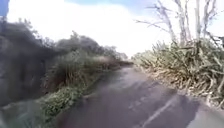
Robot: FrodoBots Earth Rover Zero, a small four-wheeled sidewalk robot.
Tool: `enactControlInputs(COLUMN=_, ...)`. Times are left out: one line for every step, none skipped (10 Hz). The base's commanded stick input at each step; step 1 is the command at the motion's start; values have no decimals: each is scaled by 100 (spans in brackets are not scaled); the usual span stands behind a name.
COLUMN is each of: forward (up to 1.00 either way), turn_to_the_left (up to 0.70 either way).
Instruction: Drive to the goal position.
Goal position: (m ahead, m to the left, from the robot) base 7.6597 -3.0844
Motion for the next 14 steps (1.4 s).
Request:
enactControlInputs(forward=85, turn_to_the_left=-34)
enactControlInputs(forward=85, turn_to_the_left=-34)
enactControlInputs(forward=85, turn_to_the_left=-34)
enactControlInputs(forward=85, turn_to_the_left=-34)
enactControlInputs(forward=85, turn_to_the_left=-34)
enactControlInputs(forward=85, turn_to_the_left=-33)
enactControlInputs(forward=85, turn_to_the_left=-26)
enactControlInputs(forward=85, turn_to_the_left=-18)
enactControlInputs(forward=85, turn_to_the_left=-10)
enactControlInputs(forward=85, turn_to_the_left=-1)
enactControlInputs(forward=85, turn_to_the_left=0)
enactControlInputs(forward=85, turn_to_the_left=0)
enactControlInputs(forward=85, turn_to_the_left=0)
enactControlInputs(forward=85, turn_to_the_left=0)
